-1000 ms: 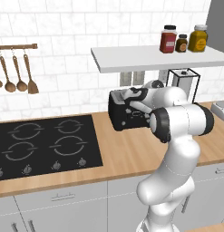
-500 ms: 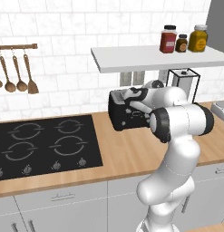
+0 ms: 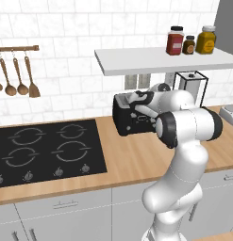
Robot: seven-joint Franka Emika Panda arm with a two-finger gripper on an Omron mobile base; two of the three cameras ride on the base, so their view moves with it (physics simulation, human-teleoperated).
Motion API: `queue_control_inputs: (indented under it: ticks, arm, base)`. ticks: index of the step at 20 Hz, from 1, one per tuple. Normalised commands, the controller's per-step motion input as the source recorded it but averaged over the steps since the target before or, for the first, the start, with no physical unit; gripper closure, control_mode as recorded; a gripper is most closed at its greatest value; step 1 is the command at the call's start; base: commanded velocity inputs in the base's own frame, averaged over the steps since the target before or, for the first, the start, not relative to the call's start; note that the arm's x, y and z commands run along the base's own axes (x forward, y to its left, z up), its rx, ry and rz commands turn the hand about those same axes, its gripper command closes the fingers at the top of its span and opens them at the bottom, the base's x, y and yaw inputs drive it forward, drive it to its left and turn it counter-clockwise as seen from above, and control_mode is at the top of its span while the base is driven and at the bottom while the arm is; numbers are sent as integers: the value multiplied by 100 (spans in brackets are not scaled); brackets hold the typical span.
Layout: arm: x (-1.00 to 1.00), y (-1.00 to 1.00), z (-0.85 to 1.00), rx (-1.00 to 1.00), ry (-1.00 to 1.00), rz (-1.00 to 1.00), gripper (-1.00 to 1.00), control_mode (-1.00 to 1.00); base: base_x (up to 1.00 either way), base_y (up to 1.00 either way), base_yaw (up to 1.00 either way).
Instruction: Start the toaster. Once the lever pops up, take the bread to the plate on the dining counter.
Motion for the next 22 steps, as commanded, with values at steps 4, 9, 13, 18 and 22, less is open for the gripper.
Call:
queue_control_inputs:
  ticks: [4, 9, 13, 18, 22]
  arm:
    - [0, 0, 0, 0, 0, 0, -100, -100]
    - [0, 0, 0, 0, 0, 0, -100, -100]
    - [0, 0, 0, 0, 0, 0, -100, -100]
    - [0, 0, 0, 0, 0, 0, -100, -100]
    - [0, 0, 0, 0, 0, 0, -100, -100]
  base:
    - [0, 0, 0]
    - [0, 0, 0]
    - [0, 0, 0]
    - [0, 0, 0]
    - [0, 0, 0]
